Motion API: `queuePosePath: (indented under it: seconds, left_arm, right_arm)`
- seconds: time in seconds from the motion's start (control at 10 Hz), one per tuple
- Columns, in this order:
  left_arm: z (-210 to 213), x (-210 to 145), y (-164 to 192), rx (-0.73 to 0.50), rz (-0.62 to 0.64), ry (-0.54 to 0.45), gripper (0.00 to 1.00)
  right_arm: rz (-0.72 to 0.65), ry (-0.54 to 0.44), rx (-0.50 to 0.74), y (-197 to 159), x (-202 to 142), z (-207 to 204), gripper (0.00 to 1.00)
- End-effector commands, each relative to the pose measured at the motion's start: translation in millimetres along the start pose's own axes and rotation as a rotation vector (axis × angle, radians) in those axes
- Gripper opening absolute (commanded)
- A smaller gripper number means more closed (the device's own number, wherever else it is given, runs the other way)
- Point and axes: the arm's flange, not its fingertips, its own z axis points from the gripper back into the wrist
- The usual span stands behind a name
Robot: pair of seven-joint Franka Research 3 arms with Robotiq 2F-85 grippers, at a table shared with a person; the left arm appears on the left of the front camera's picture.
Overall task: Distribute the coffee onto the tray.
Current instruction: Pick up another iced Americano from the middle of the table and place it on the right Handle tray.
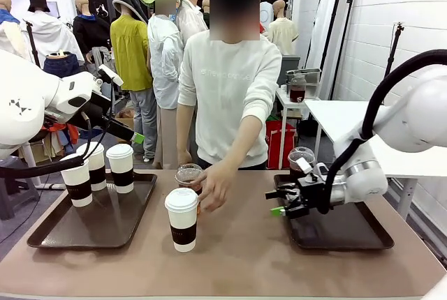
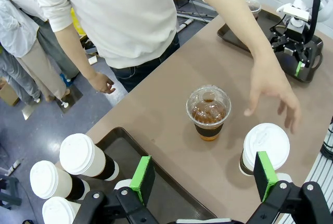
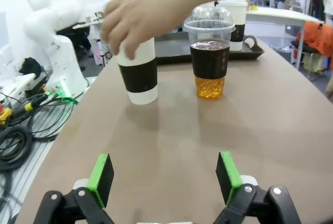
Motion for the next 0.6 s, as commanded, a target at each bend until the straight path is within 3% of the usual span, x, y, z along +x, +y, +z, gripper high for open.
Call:
queuePosePath:
  seconds: [0.0,0.3,0.5]
  left_arm:
    - [-0.3,-1.0,1.0,-0.005,-0.011,-0.001,1.00]
    - [-0.3,-1.0,1.0,-0.005,-0.011,-0.001,1.00]
    - [-0.3,-1.0,1.0,-0.005,-0.011,-0.001,1.00]
  right_arm:
    - [0.029,-0.004,-0.062,-9.5,-1.0,-25.8,1.00]
    - [0.065,-0.023,-0.062,-22.3,1.8,-59.5,1.00]
    - [0.070,-0.013,-0.048,-13.7,6.3,-41.2,1.00]
